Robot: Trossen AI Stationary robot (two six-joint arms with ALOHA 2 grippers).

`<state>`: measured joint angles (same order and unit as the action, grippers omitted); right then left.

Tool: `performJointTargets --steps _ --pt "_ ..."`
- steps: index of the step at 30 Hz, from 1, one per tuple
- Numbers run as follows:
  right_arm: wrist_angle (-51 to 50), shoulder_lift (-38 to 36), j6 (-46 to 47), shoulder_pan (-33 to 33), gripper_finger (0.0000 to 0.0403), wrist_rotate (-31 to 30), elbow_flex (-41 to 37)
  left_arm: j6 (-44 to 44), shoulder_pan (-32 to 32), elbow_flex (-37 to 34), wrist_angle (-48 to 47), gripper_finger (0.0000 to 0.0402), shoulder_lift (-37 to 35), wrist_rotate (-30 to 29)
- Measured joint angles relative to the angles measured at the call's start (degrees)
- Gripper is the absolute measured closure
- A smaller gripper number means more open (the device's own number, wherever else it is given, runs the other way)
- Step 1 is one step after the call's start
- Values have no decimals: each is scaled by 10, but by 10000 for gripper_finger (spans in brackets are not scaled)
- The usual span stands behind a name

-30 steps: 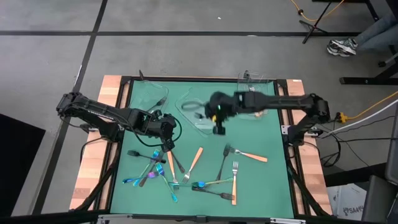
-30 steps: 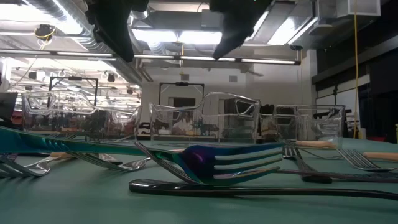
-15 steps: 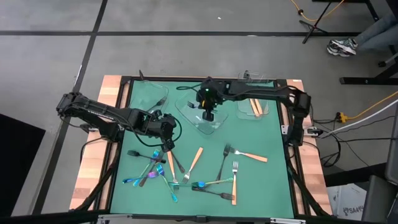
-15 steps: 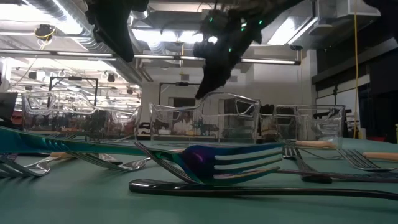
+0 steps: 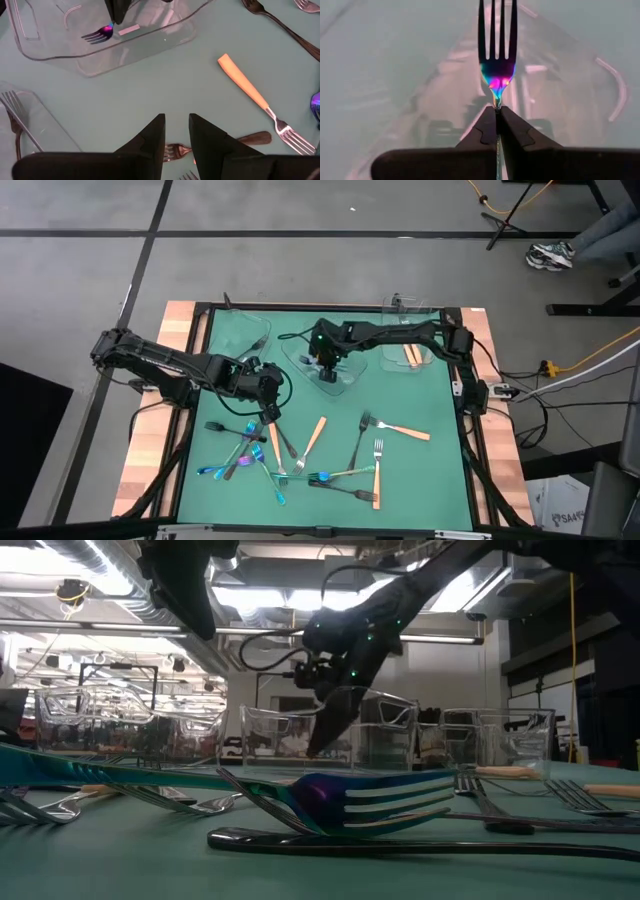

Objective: Sort silverware by color (type)
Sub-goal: Put the blue fork into the center transparent bin

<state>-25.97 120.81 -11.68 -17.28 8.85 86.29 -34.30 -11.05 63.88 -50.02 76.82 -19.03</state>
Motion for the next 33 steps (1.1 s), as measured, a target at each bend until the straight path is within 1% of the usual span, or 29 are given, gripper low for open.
performJointTargets --steps 3,8,26,30,33 --pt "-1 6 -1 0 402 -22 0 0 0 0 0 321 0 0" --pt "-3 7 1 0 402 -34 -1 0 0 0 0 321 0 0" --pt "5 8 5 0 402 -34 -2 -2 0 0 0 321 0 1" --pt "5 8 5 0 402 -34 -2 -33 -7 0 0 321 0 6" --pt "5 8 5 0 396 -34 -2 -69 -23 0 0 321 0 7"
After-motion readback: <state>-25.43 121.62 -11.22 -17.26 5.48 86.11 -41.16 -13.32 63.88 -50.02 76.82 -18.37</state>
